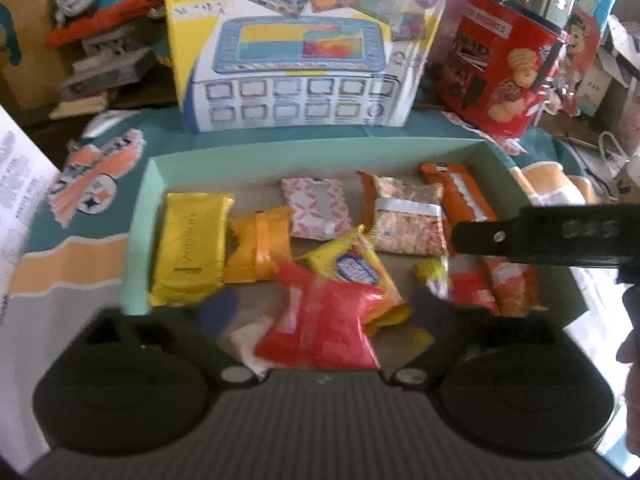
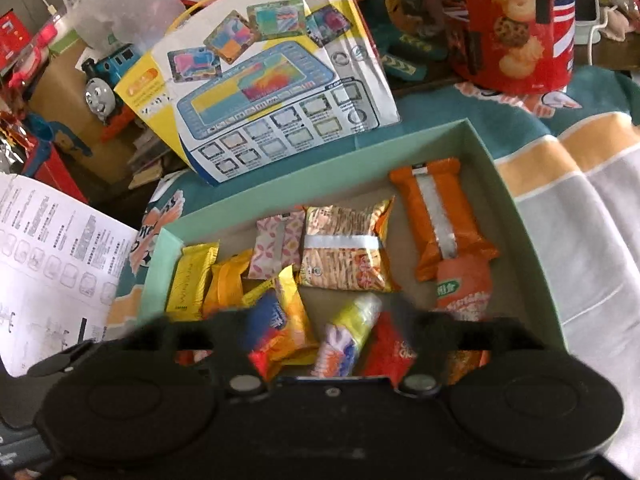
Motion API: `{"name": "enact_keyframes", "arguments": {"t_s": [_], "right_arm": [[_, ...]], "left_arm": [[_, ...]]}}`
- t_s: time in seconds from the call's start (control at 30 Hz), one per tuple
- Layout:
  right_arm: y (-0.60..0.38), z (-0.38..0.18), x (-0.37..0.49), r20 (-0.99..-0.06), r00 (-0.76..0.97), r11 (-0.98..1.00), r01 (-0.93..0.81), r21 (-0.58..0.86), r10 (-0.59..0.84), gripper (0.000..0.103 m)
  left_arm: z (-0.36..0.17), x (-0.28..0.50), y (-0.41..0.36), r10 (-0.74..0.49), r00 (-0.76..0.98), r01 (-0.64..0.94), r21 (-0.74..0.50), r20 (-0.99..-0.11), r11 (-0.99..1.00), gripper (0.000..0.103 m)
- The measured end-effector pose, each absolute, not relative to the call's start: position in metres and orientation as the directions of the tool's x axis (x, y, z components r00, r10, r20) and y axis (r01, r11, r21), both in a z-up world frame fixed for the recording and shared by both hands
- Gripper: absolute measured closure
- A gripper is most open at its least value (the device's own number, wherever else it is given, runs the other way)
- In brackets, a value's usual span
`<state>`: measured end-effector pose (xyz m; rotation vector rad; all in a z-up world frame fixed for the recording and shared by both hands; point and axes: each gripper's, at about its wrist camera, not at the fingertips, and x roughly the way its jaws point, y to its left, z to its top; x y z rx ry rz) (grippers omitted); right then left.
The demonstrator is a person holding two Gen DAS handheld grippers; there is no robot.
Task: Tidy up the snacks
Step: 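Lift both snacks into the green box and open both grippers, then move both open grippers back over the remaining snacks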
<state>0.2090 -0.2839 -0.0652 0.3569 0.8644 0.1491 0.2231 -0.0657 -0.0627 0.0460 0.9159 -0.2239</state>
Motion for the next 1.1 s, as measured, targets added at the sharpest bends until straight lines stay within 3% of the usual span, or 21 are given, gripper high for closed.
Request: {"name": "enact_keyframes", "arguments": {"t_s": [0.03,0.2,0.7,1.1], "right_arm": [[-0.284,-0.063,0.205,-0.704,0.661,0.935,0.009,0.355,0.261,0.010],[-0.288,-0.057,0.190,-0.697,0.671,0.943,-0.012,0.332,0.254,0.000],[-0.306,-0.030,0.113,-0.663,0.716,0.950,-0.002,0.311,0.219,0.000],[-0.314,-0.080,0.051,-0.723,0.650,0.941,0.035,0.336,0.234,0.000]], "left_arm": [[-0.063,0.221,-0.066,-0.160,0.597,0.208,-0.041,-0.786,0.977,0.000],[-0.063,0.212,-0.068,-0.154,0.577,0.213,-0.035,-0.802,0.977,0.000],[-0.033,0.147,-0.070,-0.173,0.598,0.256,-0.019,-0.782,0.967,0.000],[-0.080,0.077,-0.046,-0.192,0.447,0.207,-0.108,-0.874,0.972,0.000]]}}
